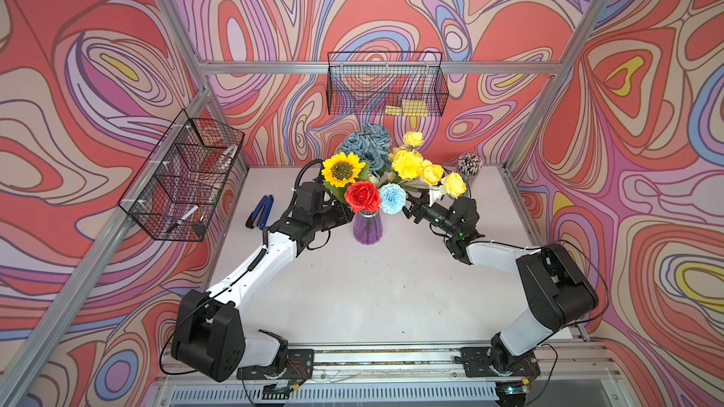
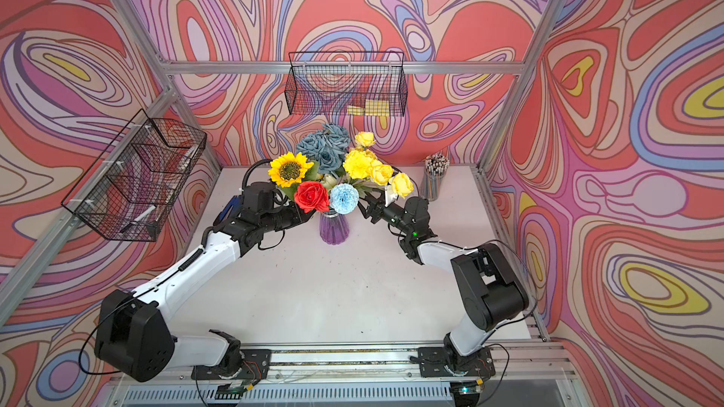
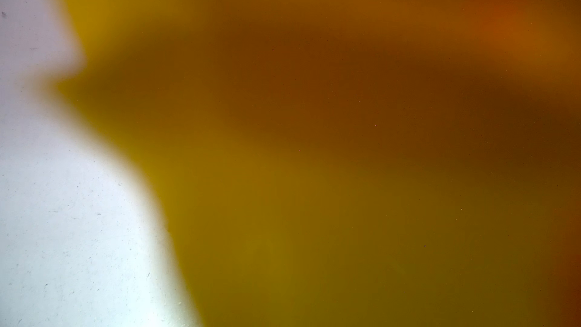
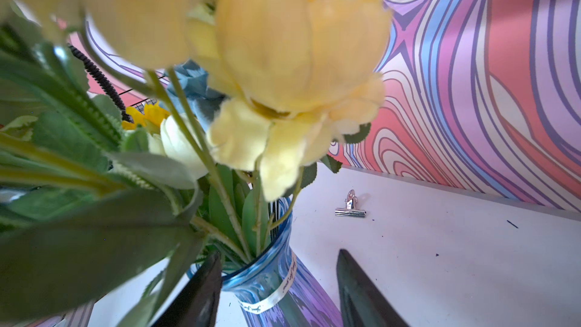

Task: Pick out yellow flowers from the vase
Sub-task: Adjust the vase at the center of the board.

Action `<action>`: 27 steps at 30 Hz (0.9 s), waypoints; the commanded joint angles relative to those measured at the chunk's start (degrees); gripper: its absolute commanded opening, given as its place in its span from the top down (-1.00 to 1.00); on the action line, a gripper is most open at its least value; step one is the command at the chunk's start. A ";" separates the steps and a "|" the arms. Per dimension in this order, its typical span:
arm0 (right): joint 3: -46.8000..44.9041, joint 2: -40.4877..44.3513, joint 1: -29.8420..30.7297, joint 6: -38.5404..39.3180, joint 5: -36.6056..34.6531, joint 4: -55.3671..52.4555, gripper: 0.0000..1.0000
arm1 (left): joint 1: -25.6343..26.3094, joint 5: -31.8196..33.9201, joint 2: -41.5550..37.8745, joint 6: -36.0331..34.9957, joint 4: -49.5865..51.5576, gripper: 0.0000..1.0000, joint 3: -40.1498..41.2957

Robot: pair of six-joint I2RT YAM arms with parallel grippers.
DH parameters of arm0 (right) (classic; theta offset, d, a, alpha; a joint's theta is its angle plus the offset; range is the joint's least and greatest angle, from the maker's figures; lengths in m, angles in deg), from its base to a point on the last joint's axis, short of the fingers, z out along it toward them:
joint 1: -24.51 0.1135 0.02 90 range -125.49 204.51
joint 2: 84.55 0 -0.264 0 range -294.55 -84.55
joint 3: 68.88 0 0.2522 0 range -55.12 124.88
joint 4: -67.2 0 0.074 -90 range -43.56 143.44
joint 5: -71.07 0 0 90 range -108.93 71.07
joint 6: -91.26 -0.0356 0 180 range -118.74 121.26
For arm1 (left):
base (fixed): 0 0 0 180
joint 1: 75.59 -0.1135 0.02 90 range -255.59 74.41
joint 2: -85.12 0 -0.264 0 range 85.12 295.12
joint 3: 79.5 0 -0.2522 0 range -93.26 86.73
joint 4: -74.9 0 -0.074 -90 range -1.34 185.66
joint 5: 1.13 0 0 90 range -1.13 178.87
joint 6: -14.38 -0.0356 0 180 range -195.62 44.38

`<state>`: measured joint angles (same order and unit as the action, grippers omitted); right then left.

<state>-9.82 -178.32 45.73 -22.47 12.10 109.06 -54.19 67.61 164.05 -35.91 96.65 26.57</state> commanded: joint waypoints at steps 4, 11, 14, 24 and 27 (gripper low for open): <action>-0.96 1.99 0.41 0.91 -0.02 -1.40 -0.17 | 0.39 0.11 1.93 1.26 0.30 0.40 -2.97; -1.53 2.31 0.48 1.38 -0.39 -1.82 -0.17 | 0.39 0.34 3.03 0.86 2.02 0.18 -5.49; -1.53 2.11 0.41 1.50 -0.31 -1.91 -0.17 | 0.40 0.05 3.52 1.42 1.10 0.12 -5.72; -2.01 2.47 0.48 1.94 -0.27 -2.62 -0.17 | 0.44 1.90 6.73 -0.93 4.36 0.39 -8.39; -2.03 2.47 0.41 2.04 -0.18 -2.86 -0.17 | 0.44 2.27 7.30 -1.29 4.49 0.41 -8.57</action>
<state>-11.17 -177.32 45.88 -21.24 12.10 106.50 -54.14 68.51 170.22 -36.18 99.56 19.05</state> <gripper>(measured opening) 0.586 0.300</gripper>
